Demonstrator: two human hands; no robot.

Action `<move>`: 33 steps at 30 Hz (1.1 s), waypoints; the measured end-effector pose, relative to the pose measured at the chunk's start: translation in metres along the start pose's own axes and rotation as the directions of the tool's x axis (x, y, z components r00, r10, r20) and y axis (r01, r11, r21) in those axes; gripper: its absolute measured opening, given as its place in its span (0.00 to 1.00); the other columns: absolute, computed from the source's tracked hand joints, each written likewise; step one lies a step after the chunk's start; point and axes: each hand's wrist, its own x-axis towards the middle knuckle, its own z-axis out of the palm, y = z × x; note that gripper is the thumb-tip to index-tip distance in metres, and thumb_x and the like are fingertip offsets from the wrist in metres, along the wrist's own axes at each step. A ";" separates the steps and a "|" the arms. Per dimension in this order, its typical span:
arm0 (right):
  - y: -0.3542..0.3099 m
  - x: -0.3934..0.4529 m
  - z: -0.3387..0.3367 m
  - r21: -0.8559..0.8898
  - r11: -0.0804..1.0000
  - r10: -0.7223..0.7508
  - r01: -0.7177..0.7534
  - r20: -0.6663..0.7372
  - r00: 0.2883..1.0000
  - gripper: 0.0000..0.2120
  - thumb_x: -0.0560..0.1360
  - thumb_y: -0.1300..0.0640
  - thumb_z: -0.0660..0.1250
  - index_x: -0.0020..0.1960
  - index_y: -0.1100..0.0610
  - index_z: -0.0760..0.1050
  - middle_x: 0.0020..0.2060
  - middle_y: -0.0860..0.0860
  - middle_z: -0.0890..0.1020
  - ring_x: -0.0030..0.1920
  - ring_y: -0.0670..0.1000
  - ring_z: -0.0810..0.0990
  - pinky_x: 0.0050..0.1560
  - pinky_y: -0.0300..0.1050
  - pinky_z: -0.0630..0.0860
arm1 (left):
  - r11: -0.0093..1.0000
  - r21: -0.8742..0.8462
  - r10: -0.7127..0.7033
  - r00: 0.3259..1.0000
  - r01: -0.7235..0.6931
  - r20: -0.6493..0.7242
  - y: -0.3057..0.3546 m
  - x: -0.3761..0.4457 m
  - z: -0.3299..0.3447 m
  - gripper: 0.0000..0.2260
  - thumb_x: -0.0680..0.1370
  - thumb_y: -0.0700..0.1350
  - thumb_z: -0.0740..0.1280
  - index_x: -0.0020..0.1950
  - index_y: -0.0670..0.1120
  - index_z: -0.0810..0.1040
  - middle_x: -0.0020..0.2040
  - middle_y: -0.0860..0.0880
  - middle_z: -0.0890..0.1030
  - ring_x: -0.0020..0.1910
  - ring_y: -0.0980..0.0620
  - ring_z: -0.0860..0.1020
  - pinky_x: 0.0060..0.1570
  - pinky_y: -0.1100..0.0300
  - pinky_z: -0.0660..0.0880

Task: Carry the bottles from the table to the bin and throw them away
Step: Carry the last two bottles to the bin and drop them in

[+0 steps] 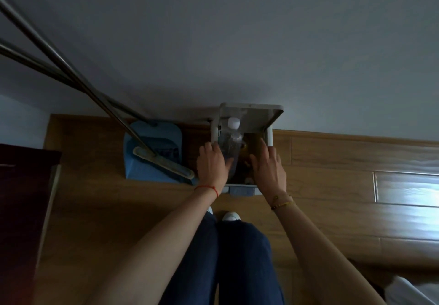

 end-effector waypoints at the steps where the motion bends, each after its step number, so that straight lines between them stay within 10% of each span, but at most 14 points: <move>1: 0.002 0.002 0.000 -0.027 0.999 -0.045 0.045 0.002 0.999 0.27 0.80 0.48 0.56 0.77 0.53 0.56 0.65 0.57 0.71 0.58 0.57 0.75 0.49 0.53 0.80 | 1.000 -0.020 -0.018 1.000 0.018 0.011 -0.002 0.002 0.002 0.24 0.76 0.55 0.67 0.68 0.43 0.70 0.60 0.43 0.78 0.59 0.44 0.74 0.53 0.53 0.75; 9: 0.003 0.029 -0.003 0.007 0.995 -0.099 0.100 -0.063 0.993 0.21 0.80 0.51 0.56 0.72 0.53 0.64 0.66 0.54 0.73 0.57 0.57 0.73 0.56 0.55 0.75 | 0.985 -0.117 0.111 0.983 -0.128 -0.143 0.003 0.021 0.007 0.27 0.75 0.55 0.68 0.71 0.48 0.66 0.62 0.43 0.76 0.57 0.45 0.76 0.51 0.52 0.77; 21: 0.017 0.039 -0.015 0.139 0.989 -0.048 0.059 -0.075 0.996 0.13 0.80 0.55 0.58 0.61 0.58 0.73 0.55 0.55 0.78 0.50 0.51 0.70 0.55 0.55 0.74 | 0.962 0.009 0.268 0.952 -0.272 0.147 0.014 0.044 0.008 0.25 0.79 0.53 0.59 0.77 0.55 0.61 0.67 0.42 0.73 0.65 0.38 0.72 0.58 0.47 0.72; 25: 0.004 0.033 -0.048 0.236 0.972 0.043 0.010 -0.218 0.975 0.13 0.79 0.54 0.59 0.59 0.59 0.71 0.55 0.55 0.77 0.55 0.54 0.72 0.56 0.51 0.74 | 0.975 -0.071 0.213 0.977 -0.213 -0.002 -0.002 0.026 -0.027 0.18 0.78 0.50 0.64 0.67 0.48 0.74 0.60 0.45 0.78 0.58 0.44 0.76 0.55 0.51 0.73; 33: -0.029 0.048 -0.098 0.070 0.940 -0.312 0.334 -0.220 0.924 0.21 0.79 0.56 0.58 0.71 0.58 0.67 0.65 0.56 0.75 0.68 0.56 0.70 0.71 0.52 0.65 | 0.936 -0.282 0.171 0.972 -0.212 -0.161 -0.007 -0.005 -0.067 0.14 0.78 0.48 0.66 0.63 0.47 0.73 0.59 0.48 0.77 0.58 0.50 0.77 0.56 0.51 0.78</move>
